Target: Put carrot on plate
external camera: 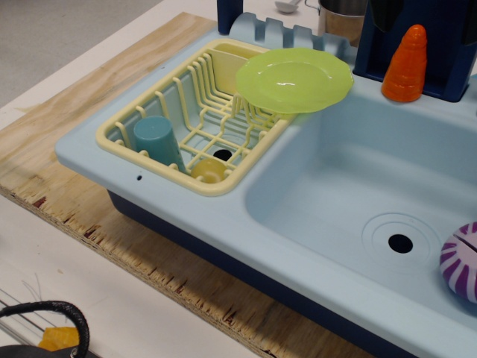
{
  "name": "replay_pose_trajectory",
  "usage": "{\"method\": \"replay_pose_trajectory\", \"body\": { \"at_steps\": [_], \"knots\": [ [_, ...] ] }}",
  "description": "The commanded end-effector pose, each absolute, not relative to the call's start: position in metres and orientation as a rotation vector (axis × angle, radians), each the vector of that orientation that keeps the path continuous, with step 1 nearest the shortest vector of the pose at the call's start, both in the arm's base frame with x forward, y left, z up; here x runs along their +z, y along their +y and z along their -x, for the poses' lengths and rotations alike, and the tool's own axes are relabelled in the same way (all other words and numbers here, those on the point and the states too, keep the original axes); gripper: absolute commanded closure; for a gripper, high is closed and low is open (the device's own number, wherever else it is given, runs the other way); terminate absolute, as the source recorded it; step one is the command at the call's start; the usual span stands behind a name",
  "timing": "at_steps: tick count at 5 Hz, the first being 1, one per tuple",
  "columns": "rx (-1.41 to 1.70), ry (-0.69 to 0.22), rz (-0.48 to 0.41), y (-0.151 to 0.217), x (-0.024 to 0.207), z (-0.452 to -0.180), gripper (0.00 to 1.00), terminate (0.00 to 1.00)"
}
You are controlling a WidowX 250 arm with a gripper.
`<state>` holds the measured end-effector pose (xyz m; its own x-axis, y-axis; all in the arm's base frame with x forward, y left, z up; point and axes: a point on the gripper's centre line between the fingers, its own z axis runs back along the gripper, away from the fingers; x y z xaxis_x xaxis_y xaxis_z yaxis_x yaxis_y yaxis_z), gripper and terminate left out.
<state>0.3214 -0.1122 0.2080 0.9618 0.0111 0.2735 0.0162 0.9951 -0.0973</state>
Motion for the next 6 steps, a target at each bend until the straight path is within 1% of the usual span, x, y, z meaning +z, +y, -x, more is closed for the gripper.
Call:
{"method": "replay_pose_trajectory", "body": {
  "at_steps": [1, 3, 4, 6],
  "knots": [
    [-0.003, -0.277, 0.099, -0.112, 0.208, -0.321, 0.00, 0.00],
    [-0.015, -0.280, 0.090, -0.100, 0.205, -0.341, 0.00, 0.00],
    [0.000, -0.311, 0.084, -0.093, 0.202, -0.349, 0.00, 0.00],
    [-0.008, -0.347, 0.120, -0.085, 0.187, -0.361, 0.00, 0.00]
  ]
}}
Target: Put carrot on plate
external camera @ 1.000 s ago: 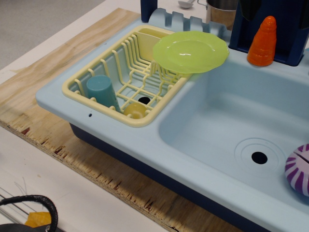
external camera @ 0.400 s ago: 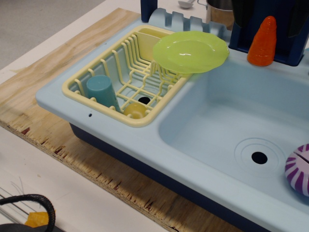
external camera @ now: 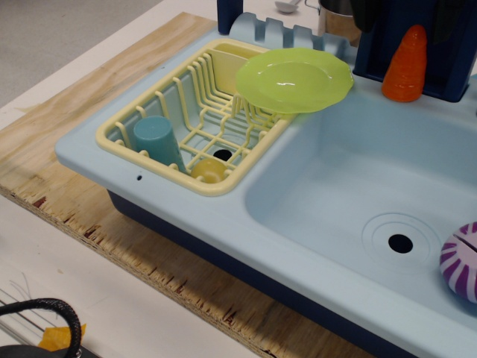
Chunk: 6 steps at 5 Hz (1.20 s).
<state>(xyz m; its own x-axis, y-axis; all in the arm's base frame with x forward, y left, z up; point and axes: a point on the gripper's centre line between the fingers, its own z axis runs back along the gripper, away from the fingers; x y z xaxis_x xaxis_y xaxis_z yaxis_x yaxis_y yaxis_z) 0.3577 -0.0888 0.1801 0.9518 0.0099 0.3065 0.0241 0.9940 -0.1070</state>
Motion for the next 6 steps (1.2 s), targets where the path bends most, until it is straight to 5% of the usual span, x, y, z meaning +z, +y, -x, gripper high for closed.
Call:
{"method": "replay_pose_trajectory", "body": {
  "at_steps": [1, 2, 3, 6],
  "knots": [
    [-0.007, -0.322, 0.140, -0.086, 0.180, -0.367, 0.00, 0.00],
    [0.001, -0.338, 0.159, -0.088, 0.174, -0.370, 0.00, 0.00],
    [0.032, -0.292, 0.150, -0.092, 0.176, -0.370, 1.00, 0.00],
    [0.130, -0.328, 0.088, -0.103, 0.200, -0.342, 1.00, 0.00]
  ]
}}
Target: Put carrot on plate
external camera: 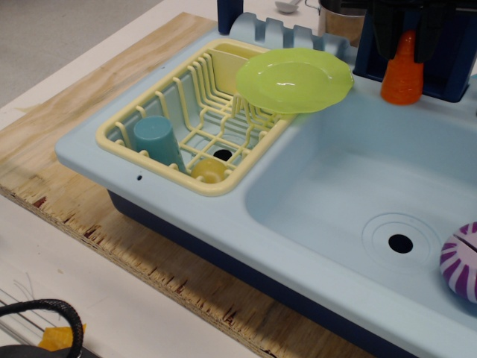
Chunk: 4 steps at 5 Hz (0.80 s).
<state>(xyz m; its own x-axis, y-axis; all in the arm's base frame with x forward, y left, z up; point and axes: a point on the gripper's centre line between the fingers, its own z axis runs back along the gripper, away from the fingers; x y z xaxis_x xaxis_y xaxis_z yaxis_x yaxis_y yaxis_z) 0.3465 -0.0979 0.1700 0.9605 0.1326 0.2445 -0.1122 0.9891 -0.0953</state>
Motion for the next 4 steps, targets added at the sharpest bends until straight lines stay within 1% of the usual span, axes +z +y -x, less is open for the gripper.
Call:
{"method": "replay_pose_trajectory", "body": {
  "at_steps": [1, 2, 3, 4],
  "knots": [
    [0.171, -0.357, 0.031, -0.107, 0.222, -0.327, 1.00, 0.00],
    [0.185, -0.393, 0.004, -0.085, 0.235, -0.320, 1.00, 0.00],
    [0.219, -0.387, 0.001, -0.055, 0.238, -0.322, 1.00, 0.00],
    [0.238, -0.381, 0.010, -0.032, 0.235, -0.326, 1.00, 0.00]
  ]
}}
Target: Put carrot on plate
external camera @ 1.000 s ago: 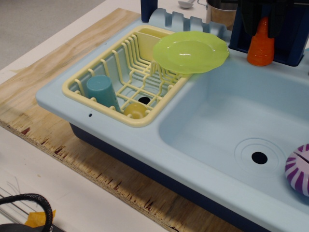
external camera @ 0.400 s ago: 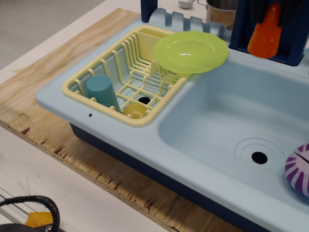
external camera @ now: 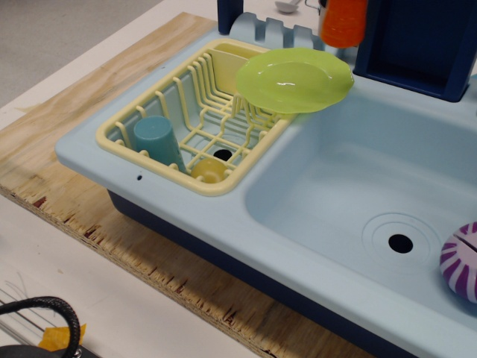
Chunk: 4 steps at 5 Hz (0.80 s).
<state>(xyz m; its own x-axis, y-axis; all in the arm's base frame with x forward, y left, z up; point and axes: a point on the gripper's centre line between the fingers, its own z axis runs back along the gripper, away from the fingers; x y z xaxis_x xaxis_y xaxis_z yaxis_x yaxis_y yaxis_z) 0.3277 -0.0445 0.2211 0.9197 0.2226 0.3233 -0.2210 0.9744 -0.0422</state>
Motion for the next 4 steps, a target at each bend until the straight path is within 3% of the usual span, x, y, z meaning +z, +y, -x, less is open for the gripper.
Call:
{"method": "replay_pose_trajectory", "body": {
  "at_steps": [1, 2, 4],
  "knots": [
    [0.242, -0.357, 0.044, -0.016, 0.222, -0.331, 1.00, 0.00],
    [0.231, -0.341, 0.084, -0.015, 0.211, -0.333, 0.00, 0.00],
    [0.255, -0.346, 0.158, -0.023, 0.199, -0.331, 0.00, 0.00]
  ]
}}
